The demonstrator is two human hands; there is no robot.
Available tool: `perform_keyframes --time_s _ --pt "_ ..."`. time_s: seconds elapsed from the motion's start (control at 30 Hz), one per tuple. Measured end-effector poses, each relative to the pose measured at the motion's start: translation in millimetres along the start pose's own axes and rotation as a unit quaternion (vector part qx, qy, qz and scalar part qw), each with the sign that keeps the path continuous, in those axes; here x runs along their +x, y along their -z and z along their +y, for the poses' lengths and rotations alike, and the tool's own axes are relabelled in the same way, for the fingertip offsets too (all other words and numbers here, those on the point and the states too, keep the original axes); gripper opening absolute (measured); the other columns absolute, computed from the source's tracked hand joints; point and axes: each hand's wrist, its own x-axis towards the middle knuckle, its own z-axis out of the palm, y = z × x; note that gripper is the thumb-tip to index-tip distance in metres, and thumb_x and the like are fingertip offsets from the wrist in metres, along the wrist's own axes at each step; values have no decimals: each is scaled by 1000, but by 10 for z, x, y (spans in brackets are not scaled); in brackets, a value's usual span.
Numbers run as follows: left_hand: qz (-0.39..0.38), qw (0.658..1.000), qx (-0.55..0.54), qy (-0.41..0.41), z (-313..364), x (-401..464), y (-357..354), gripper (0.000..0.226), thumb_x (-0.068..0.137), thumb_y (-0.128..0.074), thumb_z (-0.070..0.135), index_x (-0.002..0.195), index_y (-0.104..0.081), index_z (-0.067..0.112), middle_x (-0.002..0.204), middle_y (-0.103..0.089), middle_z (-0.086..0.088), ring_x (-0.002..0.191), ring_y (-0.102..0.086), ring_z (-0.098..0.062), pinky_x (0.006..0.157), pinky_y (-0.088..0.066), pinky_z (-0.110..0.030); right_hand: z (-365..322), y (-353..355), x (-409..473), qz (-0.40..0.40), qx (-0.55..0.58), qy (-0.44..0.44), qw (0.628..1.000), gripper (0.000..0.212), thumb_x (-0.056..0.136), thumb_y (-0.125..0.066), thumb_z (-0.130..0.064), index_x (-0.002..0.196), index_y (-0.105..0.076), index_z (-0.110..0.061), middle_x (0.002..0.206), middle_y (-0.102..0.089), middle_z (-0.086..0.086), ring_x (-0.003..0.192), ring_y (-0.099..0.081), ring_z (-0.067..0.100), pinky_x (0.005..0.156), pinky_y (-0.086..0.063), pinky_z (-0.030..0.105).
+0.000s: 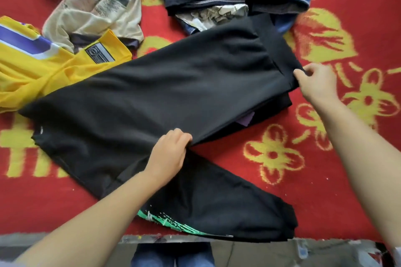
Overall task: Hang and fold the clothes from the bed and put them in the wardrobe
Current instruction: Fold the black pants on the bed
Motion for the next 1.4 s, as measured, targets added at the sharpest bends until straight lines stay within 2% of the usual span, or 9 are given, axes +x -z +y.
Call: perform_keyframes --time_s 0.13,0.33,0.5,0.63,0.73,0.8,0.9,1.2,1.4 --pt "-87 995 47 5 -80 -90 -290 32 75 -60 -3 105 -62 9 94 -57 -10 85 -55 -33 71 -46 -41 261 -322 -133 -126 -74 -79 986 27 91 -58 -24 88 -67 2 90 -67 22 93 -61 38 74 -41 35" --pt "-107 994 10 -7 -166 -146 -311 35 78 -61 4 112 -62 10 101 -58 -9 89 -55 -32 74 -46 -41 273 -494 -109 -121 16 -156 980 16 84 -54 -25 74 -50 -13 90 -66 21 90 -63 37 79 -50 40" --pt "-91 995 -8 -35 -238 -400 -232 62 86 -62 32 140 -45 5 135 -50 -15 123 -49 -32 106 -38 -44 394 -395 -226 -128 -18 -150 980 35 90 -57 -27 119 -51 -8 123 -55 19 98 -56 31 76 -40 33" --pt "-43 998 17 35 -382 -918 -124 64 83 -45 29 141 -41 3 146 -38 -19 136 -33 -31 113 -26 -52 493 -366 -785 -138 -7 -140 980 64 91 -60 -32 142 -34 -4 136 -45 25 123 -45 37 101 -36 41" --pt "-150 983 97 -52 -560 -1428 -115 80 67 -58 26 142 -41 8 146 -39 -19 137 -37 -32 111 -31 -52 680 -387 -1489 -205 -15 -132 970 72 90 -63 -37 144 -33 -1 137 -42 28 127 -43 39 109 -34 44" --pt "-235 957 151 -79 -635 -1591 -114 95 51 -71 28 140 -46 9 145 -42 -19 134 -42 -33 104 -38 -53 835 -392 -1961 -230 -18 -156 960 72 87 -65 -42 141 -39 -2 133 -46 26 122 -47 38 107 -36 44" --pt "-227 954 189 -51 -694 -1557 -154 102 41 -79 15 138 -49 10 145 -43 -15 131 -45 -31 101 -43 -48 1035 -417 -2595 -235 13 -220 947 70 84 -67 -47 135 -43 -5 125 -50 17 116 -51 34 103 -39 43" --pt "-166 983 74 -25 -834 -1445 -129 69 78 -45 -16 142 -42 10 152 -31 -9 140 -34 -25 112 -28 -31 1288 -397 -2987 -375 166 -298 862 23 84 -72 -16 101 -66 -2 90 -74 10 74 -69 17 60 -50 27" --pt "-327 944 36 -18 -779 -1858 -14 66 87 -42 -2 147 -35 26 155 -26 8 142 -26 -8 115 -20 -21 1114 230 -2824 -535 72 -335 773 30 86 -67 -26 105 -63 -3 87 -72 12 76 -67 23 65 -48 27"
